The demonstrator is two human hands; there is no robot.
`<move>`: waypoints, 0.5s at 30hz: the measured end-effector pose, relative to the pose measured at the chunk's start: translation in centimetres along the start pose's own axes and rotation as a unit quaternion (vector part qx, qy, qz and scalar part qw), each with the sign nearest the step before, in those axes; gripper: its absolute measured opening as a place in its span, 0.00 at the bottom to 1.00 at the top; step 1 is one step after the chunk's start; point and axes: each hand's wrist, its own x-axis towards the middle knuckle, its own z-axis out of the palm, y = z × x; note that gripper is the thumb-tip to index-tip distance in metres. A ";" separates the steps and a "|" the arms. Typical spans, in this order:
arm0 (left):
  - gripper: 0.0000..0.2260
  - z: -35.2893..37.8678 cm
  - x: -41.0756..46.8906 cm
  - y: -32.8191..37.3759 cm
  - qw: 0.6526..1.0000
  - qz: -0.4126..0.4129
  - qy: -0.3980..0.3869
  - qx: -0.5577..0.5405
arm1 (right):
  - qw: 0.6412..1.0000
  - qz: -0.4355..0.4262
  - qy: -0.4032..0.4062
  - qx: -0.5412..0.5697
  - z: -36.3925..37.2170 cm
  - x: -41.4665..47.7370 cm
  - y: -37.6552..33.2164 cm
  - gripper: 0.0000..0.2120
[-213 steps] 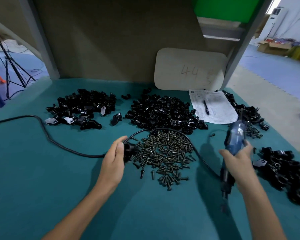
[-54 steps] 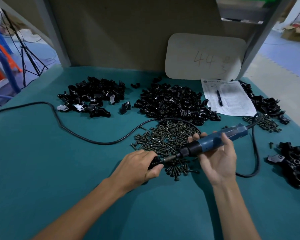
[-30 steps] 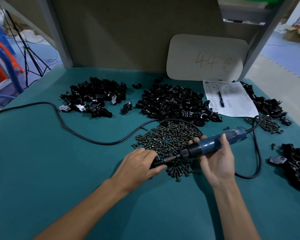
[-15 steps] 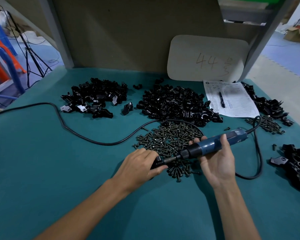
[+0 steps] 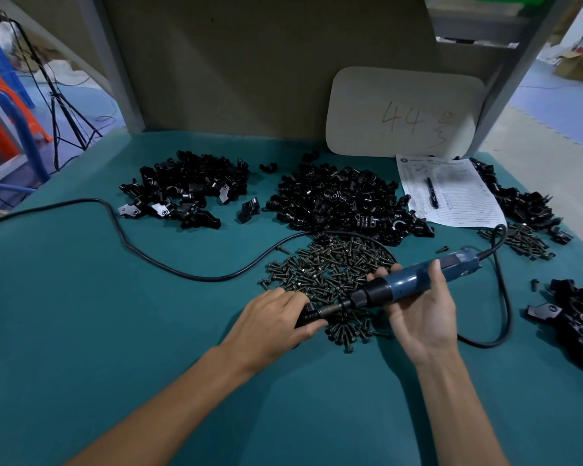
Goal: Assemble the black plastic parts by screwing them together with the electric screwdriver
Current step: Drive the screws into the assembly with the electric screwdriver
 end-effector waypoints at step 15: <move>0.31 0.4 -0.1 -0.7 0.992 -0.035 -0.108 -0.045 | 1.000 0.005 -0.009 0.010 0.5 -0.5 -0.3 0.25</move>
